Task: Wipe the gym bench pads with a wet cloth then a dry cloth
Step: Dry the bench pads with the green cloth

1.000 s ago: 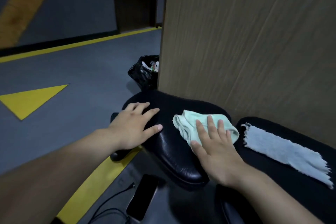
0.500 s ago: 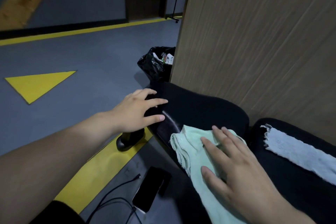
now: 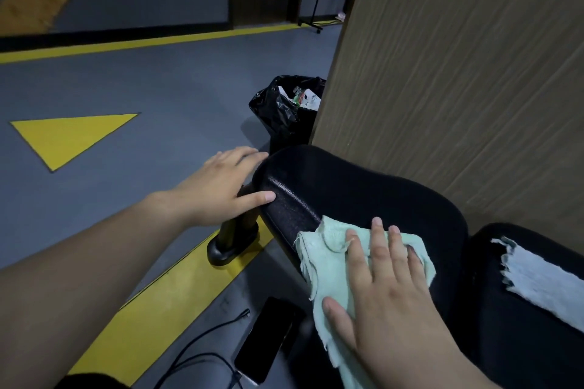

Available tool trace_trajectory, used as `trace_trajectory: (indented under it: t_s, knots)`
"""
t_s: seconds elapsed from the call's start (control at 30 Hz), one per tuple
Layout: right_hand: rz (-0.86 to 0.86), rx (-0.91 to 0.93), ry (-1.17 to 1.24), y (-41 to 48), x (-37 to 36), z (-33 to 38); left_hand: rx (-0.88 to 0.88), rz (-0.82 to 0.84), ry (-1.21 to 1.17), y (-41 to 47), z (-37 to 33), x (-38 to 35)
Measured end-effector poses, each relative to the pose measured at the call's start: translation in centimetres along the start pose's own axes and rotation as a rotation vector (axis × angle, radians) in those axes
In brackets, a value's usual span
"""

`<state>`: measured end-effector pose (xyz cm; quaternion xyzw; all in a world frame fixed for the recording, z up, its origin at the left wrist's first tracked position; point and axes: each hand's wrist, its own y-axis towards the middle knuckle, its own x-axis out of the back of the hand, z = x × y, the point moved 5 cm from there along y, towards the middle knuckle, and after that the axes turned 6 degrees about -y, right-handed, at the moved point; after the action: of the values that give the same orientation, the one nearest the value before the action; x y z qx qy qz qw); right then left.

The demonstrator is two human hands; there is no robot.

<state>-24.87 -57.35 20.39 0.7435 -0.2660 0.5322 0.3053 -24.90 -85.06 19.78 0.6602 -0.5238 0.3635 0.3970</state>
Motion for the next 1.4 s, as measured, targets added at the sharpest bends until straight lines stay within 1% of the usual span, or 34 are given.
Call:
trace_trajectory:
  t_s: [0.07,0.27,0.37,0.43,0.47,0.53,0.57,0.7,0.87,0.97,1.1,1.23,1.4]
  knots:
    - [0.016,-0.018,0.013,0.8,0.2,1.0,0.031,0.013,-0.018,-0.1,0.7,0.0]
    - [0.075,0.038,0.042,4.8,0.2,3.9,0.027,0.042,-0.001,0.1,1.1,-0.3]
    - [0.133,0.081,-0.042,7.8,0.8,5.6,0.009,0.032,0.010,0.0,1.4,-0.2]
    - [0.182,0.136,-0.071,10.1,0.7,6.3,0.022,0.021,-0.064,-0.2,1.6,-0.1]
    - [0.190,0.167,-0.070,11.3,0.8,6.6,0.044,0.002,-0.150,-0.3,1.7,-0.1]
    - [0.208,0.232,-0.016,13.4,0.7,7.0,0.099,-0.050,-0.307,-0.5,1.7,0.1]
    - [0.220,0.261,0.013,14.2,0.7,7.0,0.117,-0.063,-0.332,-0.4,1.6,0.1]
    - [0.245,0.314,0.069,14.6,0.6,6.3,0.140,-0.055,-0.208,-0.1,1.3,0.5]
    - [0.241,0.329,0.088,12.5,1.1,5.0,0.153,-0.048,-0.189,-0.4,1.6,1.1]
    - [0.253,0.320,0.074,11.1,1.3,4.5,0.125,-0.051,-0.167,-0.5,0.8,1.6]
    - [0.282,0.299,0.064,11.1,1.0,4.6,0.118,-0.043,-0.155,-0.4,0.3,1.6]
    - [0.284,0.279,0.095,13.1,0.6,4.8,0.140,-0.096,-0.184,0.0,1.8,1.5]
    - [0.286,0.294,0.158,17.2,0.1,5.1,0.232,-0.198,-0.209,1.0,3.4,1.6]
